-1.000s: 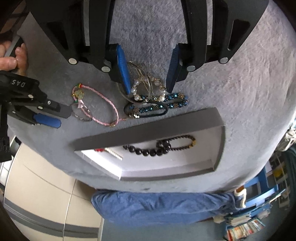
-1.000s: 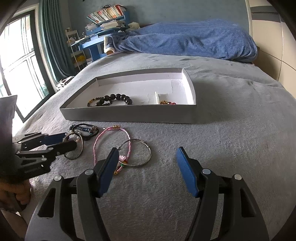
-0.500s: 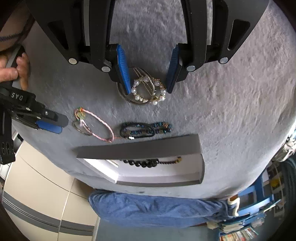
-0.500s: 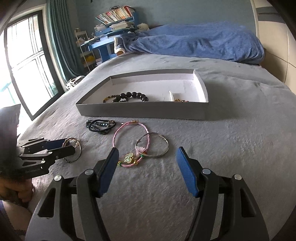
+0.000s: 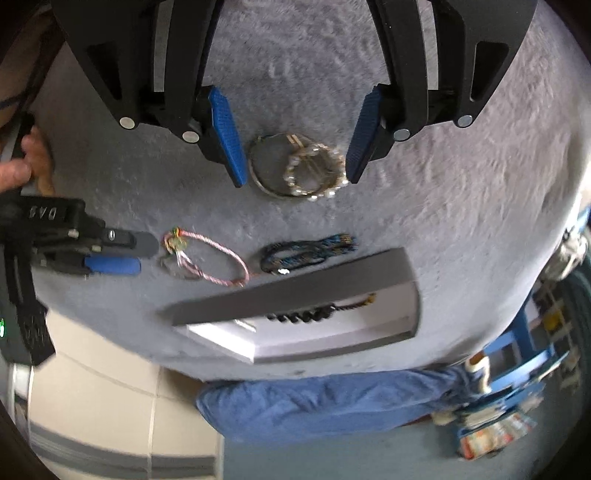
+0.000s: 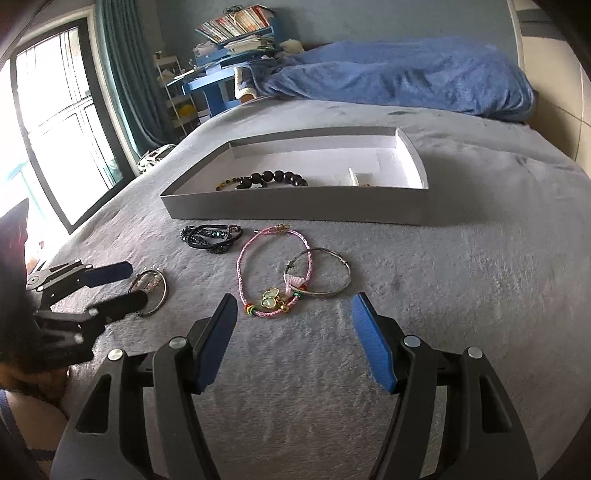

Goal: Organize jewelry
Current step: 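Lift the pearl ring brooch with the left tool toward the tray, then grasp the pink string bracelet with the right tool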

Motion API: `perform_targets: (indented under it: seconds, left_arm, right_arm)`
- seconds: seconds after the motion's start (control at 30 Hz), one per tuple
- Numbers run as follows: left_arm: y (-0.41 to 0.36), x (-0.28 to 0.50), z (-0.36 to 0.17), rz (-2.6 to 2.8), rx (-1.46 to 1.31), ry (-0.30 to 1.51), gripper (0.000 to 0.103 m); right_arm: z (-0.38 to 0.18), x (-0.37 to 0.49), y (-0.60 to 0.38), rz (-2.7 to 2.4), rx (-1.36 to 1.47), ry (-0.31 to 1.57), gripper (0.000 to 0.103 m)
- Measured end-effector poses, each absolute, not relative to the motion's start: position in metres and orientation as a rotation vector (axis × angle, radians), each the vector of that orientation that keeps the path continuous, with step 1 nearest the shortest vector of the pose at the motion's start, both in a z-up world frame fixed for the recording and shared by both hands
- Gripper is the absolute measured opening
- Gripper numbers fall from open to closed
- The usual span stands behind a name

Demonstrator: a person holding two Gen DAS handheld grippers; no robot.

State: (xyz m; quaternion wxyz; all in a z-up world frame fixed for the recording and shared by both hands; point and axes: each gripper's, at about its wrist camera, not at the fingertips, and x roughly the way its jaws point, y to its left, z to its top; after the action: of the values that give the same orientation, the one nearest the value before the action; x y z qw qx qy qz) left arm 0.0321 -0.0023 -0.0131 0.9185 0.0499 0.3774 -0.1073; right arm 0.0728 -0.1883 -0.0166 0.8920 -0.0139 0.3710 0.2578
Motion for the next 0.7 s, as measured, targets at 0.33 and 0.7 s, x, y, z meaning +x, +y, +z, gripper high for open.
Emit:
perform_targets:
  seconds: [0.33,0.7]
  left_arm:
    - [-0.010,0.034,-0.016,-0.202,0.155,0.772,0.051]
    - [0.035,0.022,-0.004,-0.180,-0.104,0.664,0.051]
  right_arm:
    - [-0.017,0.075,-0.194,0.537,-0.005,0.770,0.065]
    - [-0.017,0.071,-0.190,0.575,-0.030,0.775,0.060]
